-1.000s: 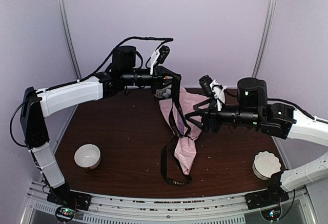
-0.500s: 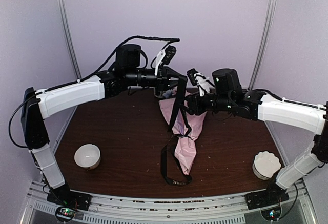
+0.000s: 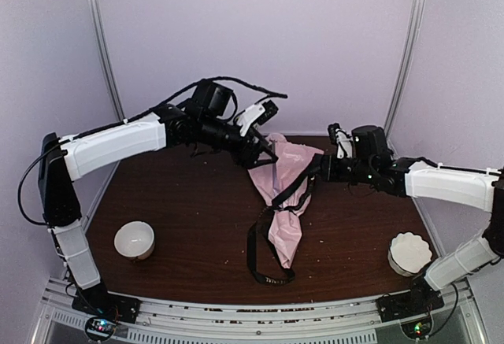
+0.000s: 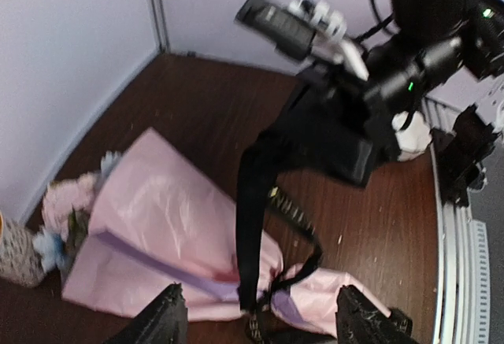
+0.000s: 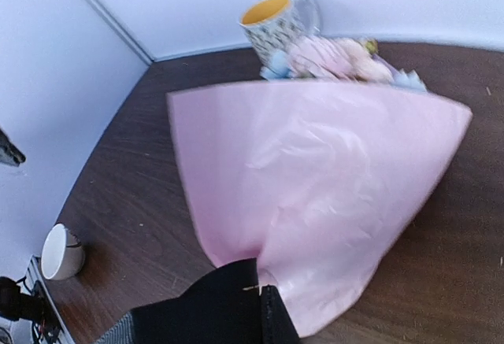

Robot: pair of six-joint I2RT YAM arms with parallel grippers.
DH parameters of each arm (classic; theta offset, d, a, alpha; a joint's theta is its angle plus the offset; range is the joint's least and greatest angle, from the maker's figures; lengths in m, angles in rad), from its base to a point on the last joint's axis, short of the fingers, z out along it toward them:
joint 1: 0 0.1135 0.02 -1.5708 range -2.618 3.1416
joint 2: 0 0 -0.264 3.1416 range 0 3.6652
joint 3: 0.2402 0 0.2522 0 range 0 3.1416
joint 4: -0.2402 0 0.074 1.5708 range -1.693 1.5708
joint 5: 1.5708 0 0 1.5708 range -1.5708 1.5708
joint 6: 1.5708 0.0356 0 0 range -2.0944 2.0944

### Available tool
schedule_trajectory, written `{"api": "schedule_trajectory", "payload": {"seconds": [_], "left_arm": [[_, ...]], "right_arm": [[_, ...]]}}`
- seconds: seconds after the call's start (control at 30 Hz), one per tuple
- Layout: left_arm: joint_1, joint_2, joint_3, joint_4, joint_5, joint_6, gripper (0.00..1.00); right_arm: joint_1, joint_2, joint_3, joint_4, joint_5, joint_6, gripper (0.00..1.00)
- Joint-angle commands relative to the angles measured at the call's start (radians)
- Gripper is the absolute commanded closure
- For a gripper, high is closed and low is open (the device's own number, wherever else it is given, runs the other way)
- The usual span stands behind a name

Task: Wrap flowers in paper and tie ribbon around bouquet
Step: Cross the half-tied ribbon over the folded bouquet.

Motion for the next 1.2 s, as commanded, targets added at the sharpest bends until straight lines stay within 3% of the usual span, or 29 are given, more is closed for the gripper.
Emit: {"api": "schedule_trajectory", "payload": {"seconds": [0.0, 0.07, 0.13, 0.2, 0.23, 0.3, 0.47, 0.57, 0.67, 0.8, 0.83, 1.03, 1.17], "left_arm": [[-0.003, -0.038, -0.168, -0.211, -0.198, -0.029, 0.32], [-0.003, -0.030, -0.236, -0.207, -0.188, -0.058, 0.32], [-0.004, -0.008, -0.294, -0.184, -0.184, -0.076, 0.32], [-0.005, 0.037, -0.325, -0.168, -0.167, -0.091, 0.30], [-0.005, 0.058, -0.333, -0.157, -0.141, -0.096, 0.29], [-0.007, 0.101, -0.341, -0.128, -0.087, -0.104, 0.28], [-0.012, 0.184, -0.331, -0.069, -0.022, -0.130, 0.28], [-0.014, 0.217, -0.318, -0.080, -0.036, -0.121, 0.33], [-0.016, 0.249, -0.318, -0.082, -0.094, -0.112, 0.52], [-0.016, 0.269, -0.308, -0.086, -0.073, -0.099, 0.95], [-0.016, 0.256, -0.311, -0.080, -0.082, -0.092, 1.00], [-0.016, 0.011, -0.359, 0.039, -0.244, -0.023, 1.00], [-0.016, -0.092, -0.354, 0.106, -0.175, 0.061, 1.00]], "right_arm": [[-0.023, -0.024, -0.110, -0.064, 0.135, 0.197, 0.90], [-0.056, -0.033, -0.192, -0.106, 0.244, 0.311, 0.75], [-0.120, -0.057, -0.317, -0.026, 0.250, 0.400, 0.73], [-0.161, -0.085, -0.428, 0.088, 0.216, 0.462, 0.56], [-0.171, -0.093, -0.451, 0.111, 0.210, 0.469, 0.42], [-0.173, -0.098, -0.438, 0.055, 0.224, 0.456, 0.31], [-0.174, -0.129, -0.387, -0.044, 0.256, 0.391, 0.29], [-0.173, -0.175, -0.385, -0.065, 0.277, 0.362, 0.29], [-0.173, -0.221, -0.370, -0.091, 0.304, 0.329, 0.29], [-0.171, -0.287, -0.337, -0.133, 0.311, 0.257, 0.29], [-0.171, -0.307, -0.338, -0.121, 0.294, 0.230, 0.29], [-0.160, -0.360, -0.300, 0.008, 0.011, 0.083, 0.32], [-0.122, -0.313, -0.255, 0.108, -0.209, 0.044, 0.32]]}}
